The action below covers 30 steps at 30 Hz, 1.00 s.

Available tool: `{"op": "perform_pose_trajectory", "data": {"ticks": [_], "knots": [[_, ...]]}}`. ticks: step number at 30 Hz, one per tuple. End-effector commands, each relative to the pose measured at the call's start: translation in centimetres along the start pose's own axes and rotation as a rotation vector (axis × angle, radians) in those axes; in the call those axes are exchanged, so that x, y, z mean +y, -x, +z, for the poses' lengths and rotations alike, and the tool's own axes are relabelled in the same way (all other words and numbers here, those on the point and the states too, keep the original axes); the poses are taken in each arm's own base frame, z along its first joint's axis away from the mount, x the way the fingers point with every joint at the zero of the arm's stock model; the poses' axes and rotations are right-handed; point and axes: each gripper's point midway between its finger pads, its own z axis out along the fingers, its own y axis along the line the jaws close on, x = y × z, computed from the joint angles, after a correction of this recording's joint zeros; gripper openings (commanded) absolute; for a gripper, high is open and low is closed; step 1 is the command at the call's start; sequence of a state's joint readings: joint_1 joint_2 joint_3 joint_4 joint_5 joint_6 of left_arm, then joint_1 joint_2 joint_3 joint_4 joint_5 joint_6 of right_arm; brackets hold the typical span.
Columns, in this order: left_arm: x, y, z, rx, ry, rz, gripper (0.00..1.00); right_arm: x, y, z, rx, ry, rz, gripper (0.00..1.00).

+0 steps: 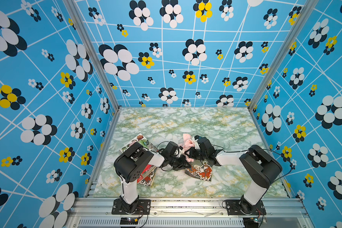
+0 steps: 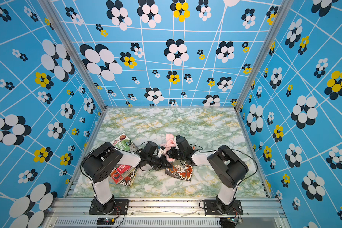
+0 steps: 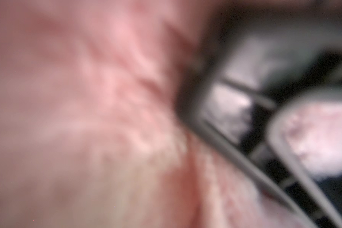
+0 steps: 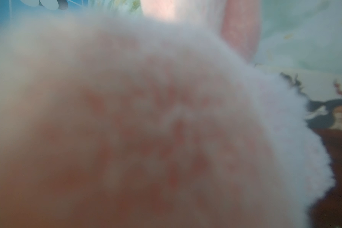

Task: Wipe the cover of the book
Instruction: Wipe the dirt from the cover of the book.

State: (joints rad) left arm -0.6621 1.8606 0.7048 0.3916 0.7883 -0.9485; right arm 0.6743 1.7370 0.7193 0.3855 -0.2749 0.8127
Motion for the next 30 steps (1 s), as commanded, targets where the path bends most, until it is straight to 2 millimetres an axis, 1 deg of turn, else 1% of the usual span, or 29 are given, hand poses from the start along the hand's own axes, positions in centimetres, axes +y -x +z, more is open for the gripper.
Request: {"op": "perform_pose_trajectory", "data": {"ticks": [1, 2, 4, 6, 8, 9, 10, 11, 13, 16, 18, 20, 21, 23, 25, 26, 28, 30], "knots": [[1.6, 2.6, 0.0, -0.090, 0.062, -0.013, 0.00, -3.4, -3.8, -1.6, 0.096, -0.128, -0.002, 0.00], [1.6, 2.6, 0.1, -0.086, 0.062, -0.014, 0.00, -3.2, -2.7, -1.9, 0.072, -0.139, -0.037, 0.00], [1.6, 2.5, 0.3, -0.078, 0.060, -0.016, 0.00, -2.1, 0.4, -1.9, 0.020, -0.128, -0.087, 0.00], [1.5, 2.5, 0.3, -0.080, 0.056, -0.021, 0.00, -0.9, 4.2, -2.2, -0.032, -0.121, -0.101, 0.00], [1.2, 2.5, 0.1, -0.085, 0.055, -0.019, 0.00, 0.5, 7.1, -2.9, -0.062, -0.093, -0.091, 0.00], [1.1, 2.5, -0.1, -0.096, 0.058, -0.016, 0.00, 1.2, 7.9, -3.4, -0.070, -0.076, -0.092, 0.00], [1.1, 2.5, -0.3, -0.104, 0.060, -0.011, 0.00, 1.7, 8.1, -3.7, -0.071, -0.066, -0.103, 0.00], [1.1, 2.5, -0.5, -0.112, 0.061, -0.007, 0.00, 2.2, 7.9, -4.0, -0.061, -0.054, -0.112, 0.00], [1.2, 2.5, -0.6, -0.122, 0.061, -0.006, 0.00, 2.2, 6.3, -4.5, -0.019, -0.043, -0.116, 0.00], [1.3, 2.6, -0.3, -0.121, 0.051, -0.013, 0.00, 2.0, 1.8, -4.9, 0.083, -0.040, -0.126, 0.00], [1.4, 2.6, 0.0, -0.114, 0.046, -0.019, 0.00, 1.6, -1.7, -5.2, 0.145, -0.052, -0.133, 0.00], [1.4, 2.8, 0.1, -0.110, 0.044, -0.021, 0.00, 0.9, -4.5, -5.7, 0.183, -0.067, -0.112, 0.00], [1.3, 2.8, 0.2, -0.106, 0.040, -0.018, 0.00, 0.5, -5.7, -5.9, 0.191, -0.062, -0.088, 0.00], [1.2, 3.0, 0.4, -0.102, 0.035, -0.015, 0.00, -0.5, -7.2, -5.8, 0.197, -0.061, -0.052, 0.00], [0.9, 3.0, 0.5, -0.093, 0.030, -0.008, 0.00, -1.5, -7.9, -5.2, 0.209, -0.079, -0.040, 0.00], [0.9, 3.0, 0.6, -0.087, 0.029, -0.004, 0.00, -1.6, -7.8, -4.5, 0.211, -0.082, -0.040, 0.00], [0.9, 2.9, 0.7, -0.078, 0.031, -0.003, 0.00, -1.7, -6.9, -2.8, 0.187, -0.086, -0.043, 0.00], [0.7, 2.7, 0.7, -0.075, 0.031, 0.001, 0.00, -1.5, -5.3, -0.7, 0.172, -0.084, -0.047, 0.00]]}}
